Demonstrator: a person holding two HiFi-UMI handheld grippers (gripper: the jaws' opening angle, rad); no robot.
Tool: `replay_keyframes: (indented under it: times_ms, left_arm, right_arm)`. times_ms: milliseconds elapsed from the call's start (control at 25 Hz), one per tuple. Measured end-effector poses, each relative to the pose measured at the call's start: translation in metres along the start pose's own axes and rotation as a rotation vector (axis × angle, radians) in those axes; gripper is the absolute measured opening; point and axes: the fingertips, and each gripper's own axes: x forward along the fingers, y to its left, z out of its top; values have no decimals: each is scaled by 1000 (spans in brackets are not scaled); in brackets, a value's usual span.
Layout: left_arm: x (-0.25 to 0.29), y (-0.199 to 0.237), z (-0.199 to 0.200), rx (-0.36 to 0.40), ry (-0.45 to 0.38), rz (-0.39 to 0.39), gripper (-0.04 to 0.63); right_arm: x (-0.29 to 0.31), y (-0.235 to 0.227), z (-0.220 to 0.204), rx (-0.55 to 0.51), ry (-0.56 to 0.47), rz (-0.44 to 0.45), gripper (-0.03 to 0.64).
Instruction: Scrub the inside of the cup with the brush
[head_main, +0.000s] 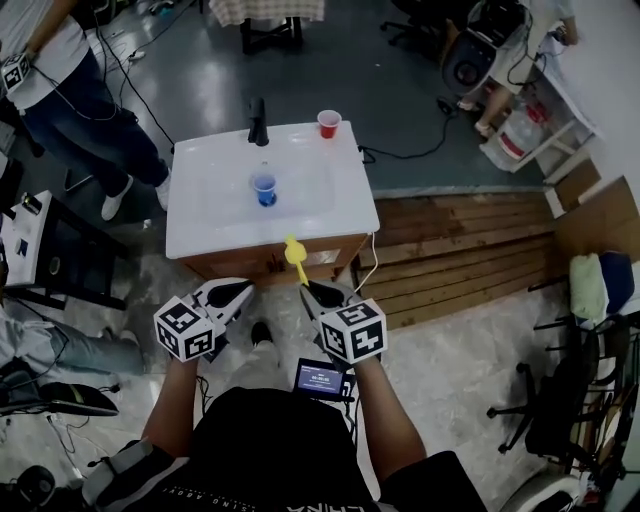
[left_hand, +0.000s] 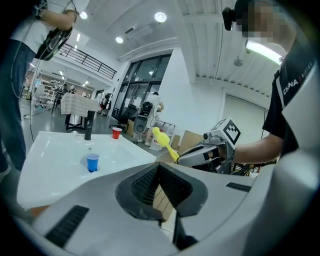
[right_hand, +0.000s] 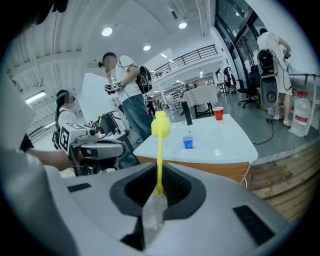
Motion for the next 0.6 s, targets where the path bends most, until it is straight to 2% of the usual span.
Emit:
replay_keyframes:
  times_ms: [400, 600]
  left_arm:
    - [11, 107, 43, 12, 5, -22, 3]
    - [12, 143, 50, 6, 9, -40, 3]
  right_arm:
    - [77, -24, 71, 8, 7, -47, 41]
    - [107, -24, 90, 6, 3, -65, 41]
